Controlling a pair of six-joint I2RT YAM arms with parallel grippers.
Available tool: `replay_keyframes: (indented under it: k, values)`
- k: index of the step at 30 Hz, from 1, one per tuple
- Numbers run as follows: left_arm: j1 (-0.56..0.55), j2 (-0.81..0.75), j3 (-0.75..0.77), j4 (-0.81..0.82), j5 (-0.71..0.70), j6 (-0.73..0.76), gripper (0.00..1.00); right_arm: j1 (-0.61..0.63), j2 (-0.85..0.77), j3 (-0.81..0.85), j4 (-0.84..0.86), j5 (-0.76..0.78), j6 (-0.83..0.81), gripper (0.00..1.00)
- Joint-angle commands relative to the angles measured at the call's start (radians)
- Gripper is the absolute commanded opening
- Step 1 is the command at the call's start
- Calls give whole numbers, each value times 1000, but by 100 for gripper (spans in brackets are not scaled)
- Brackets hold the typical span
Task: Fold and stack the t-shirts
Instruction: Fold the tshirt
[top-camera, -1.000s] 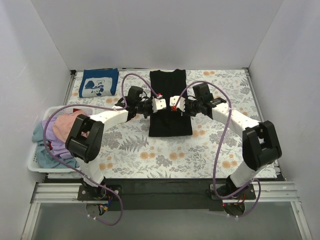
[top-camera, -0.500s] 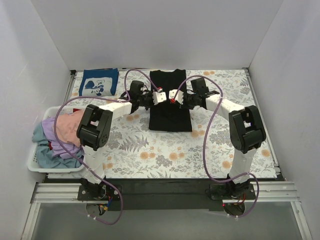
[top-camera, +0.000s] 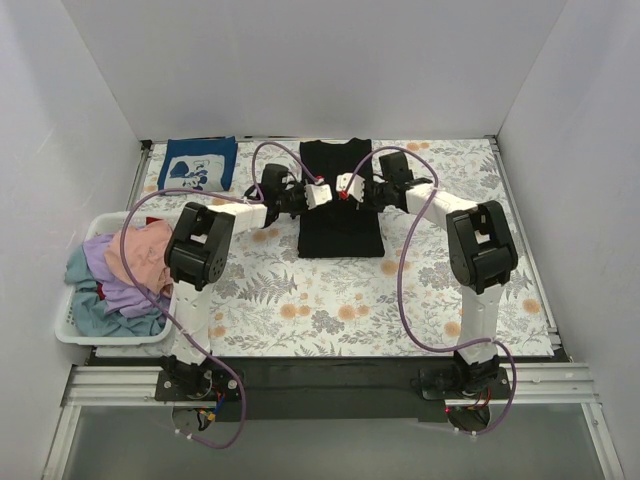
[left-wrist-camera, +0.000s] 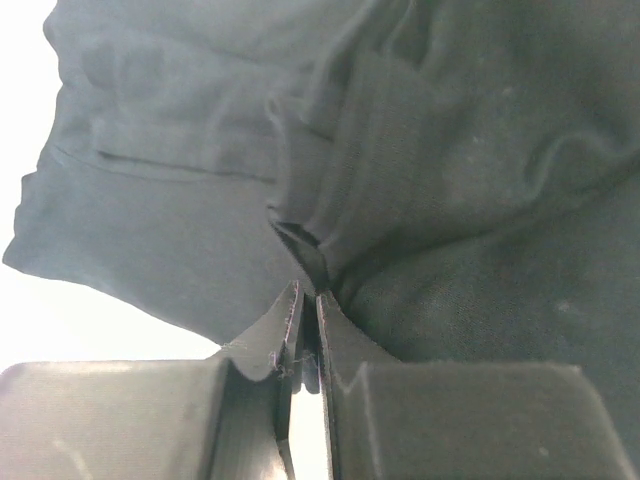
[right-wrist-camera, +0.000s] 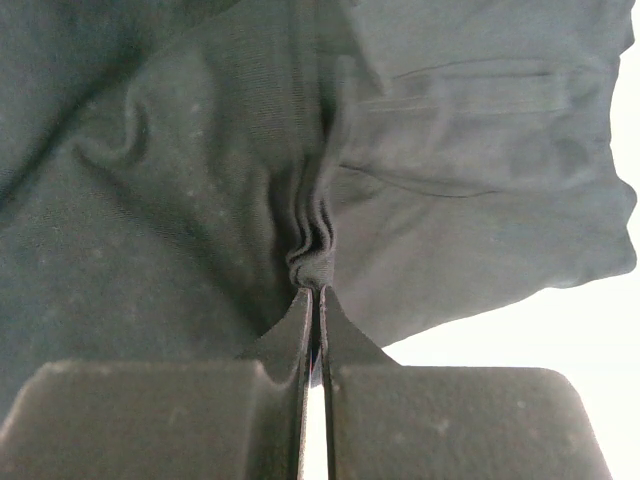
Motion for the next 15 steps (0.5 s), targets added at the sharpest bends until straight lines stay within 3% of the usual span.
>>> replay_keyframes:
  k: [1, 5, 7, 8, 10, 12, 15]
  values:
    - [11, 27, 37, 48, -19, 17, 0, -3, 43, 39, 61, 7, 12, 1]
    - [12, 59, 48, 58, -27, 4, 0, -3, 84, 47, 68, 28, 7, 1]
    - [12, 53, 47, 65, -28, -12, 6, -3, 86, 51, 66, 50, 15, 1]
    - [15, 44, 43, 70, -30, -30, 14, -3, 75, 53, 68, 60, 19, 6]
    - [20, 11, 48, 67, -36, -102, 23, -7, 57, 58, 65, 77, 48, 14]
    - [37, -25, 60, 53, -39, -200, 37, -18, 12, 61, 63, 88, 73, 36]
    - [69, -115, 70, -5, -41, -312, 48, -30, -72, 64, 37, 106, 136, 48]
